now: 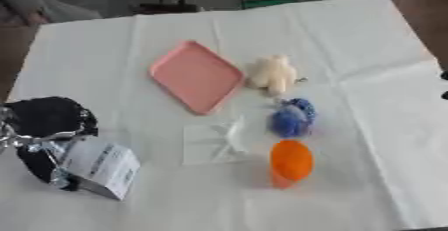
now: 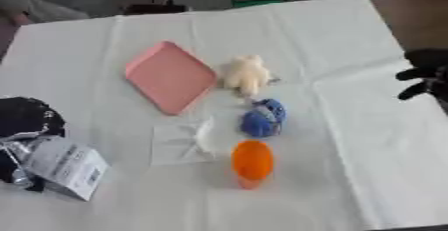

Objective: Pick up objects on the table and place them in the box.

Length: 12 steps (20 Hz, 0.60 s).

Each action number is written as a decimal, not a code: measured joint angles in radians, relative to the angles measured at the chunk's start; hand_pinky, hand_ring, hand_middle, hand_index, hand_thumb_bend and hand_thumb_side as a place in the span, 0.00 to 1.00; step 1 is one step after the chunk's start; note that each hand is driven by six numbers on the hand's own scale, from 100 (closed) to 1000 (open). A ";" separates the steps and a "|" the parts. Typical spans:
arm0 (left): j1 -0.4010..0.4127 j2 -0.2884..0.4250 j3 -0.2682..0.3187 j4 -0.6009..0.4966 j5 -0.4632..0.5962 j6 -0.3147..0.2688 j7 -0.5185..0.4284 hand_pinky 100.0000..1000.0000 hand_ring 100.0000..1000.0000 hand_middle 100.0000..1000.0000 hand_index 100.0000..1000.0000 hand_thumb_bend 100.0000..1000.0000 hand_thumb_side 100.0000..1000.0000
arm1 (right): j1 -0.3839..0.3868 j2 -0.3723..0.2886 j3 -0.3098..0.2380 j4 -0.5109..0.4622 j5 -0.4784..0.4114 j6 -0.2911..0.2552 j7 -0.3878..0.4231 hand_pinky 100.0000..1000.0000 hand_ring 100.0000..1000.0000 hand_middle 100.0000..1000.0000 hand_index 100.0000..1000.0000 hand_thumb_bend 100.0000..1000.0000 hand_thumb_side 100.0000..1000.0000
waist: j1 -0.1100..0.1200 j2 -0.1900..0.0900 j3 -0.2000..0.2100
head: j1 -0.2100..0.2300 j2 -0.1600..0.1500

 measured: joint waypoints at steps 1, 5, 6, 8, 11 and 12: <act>0.000 0.000 0.010 -0.012 0.021 0.007 0.000 0.62 0.51 0.39 0.49 0.50 0.30 | 0.000 0.000 0.000 0.000 0.000 0.000 0.000 0.49 0.65 0.73 0.71 0.00 0.90 | 0.000 0.000 0.001 | -0.002 0.000; -0.024 0.000 0.055 -0.083 0.119 0.043 -0.001 0.61 0.51 0.39 0.49 0.47 0.27 | 0.000 0.000 0.000 0.000 0.000 0.000 0.000 0.49 0.65 0.73 0.71 0.00 0.90 | 0.000 0.000 0.004 | -0.006 0.000; -0.032 0.000 0.066 -0.101 0.142 0.053 -0.003 0.61 0.51 0.39 0.49 0.47 0.27 | 0.000 0.000 0.000 0.000 0.000 0.000 0.000 0.49 0.65 0.73 0.71 0.00 0.90 | 0.000 0.000 0.004 | -0.007 0.000; -0.055 0.000 0.081 -0.130 0.177 0.071 -0.005 0.62 0.51 0.39 0.50 0.49 0.25 | 0.001 0.000 0.000 0.000 0.000 0.000 0.000 0.49 0.65 0.73 0.71 0.00 0.90 | -0.001 -0.001 0.004 | -0.009 0.000; -0.149 0.000 0.094 -0.158 0.203 0.091 -0.003 0.63 0.52 0.40 0.51 0.56 0.28 | 0.001 0.000 0.000 0.000 0.000 0.001 0.000 0.49 0.65 0.73 0.71 0.00 0.90 | -0.001 -0.003 0.003 | -0.011 0.004; -0.177 0.000 0.093 -0.158 0.204 0.094 -0.003 0.63 0.52 0.40 0.51 0.56 0.28 | 0.001 0.000 0.000 0.000 0.000 0.001 0.001 0.49 0.65 0.73 0.71 0.00 0.90 | 0.001 -0.004 0.002 | -0.012 0.005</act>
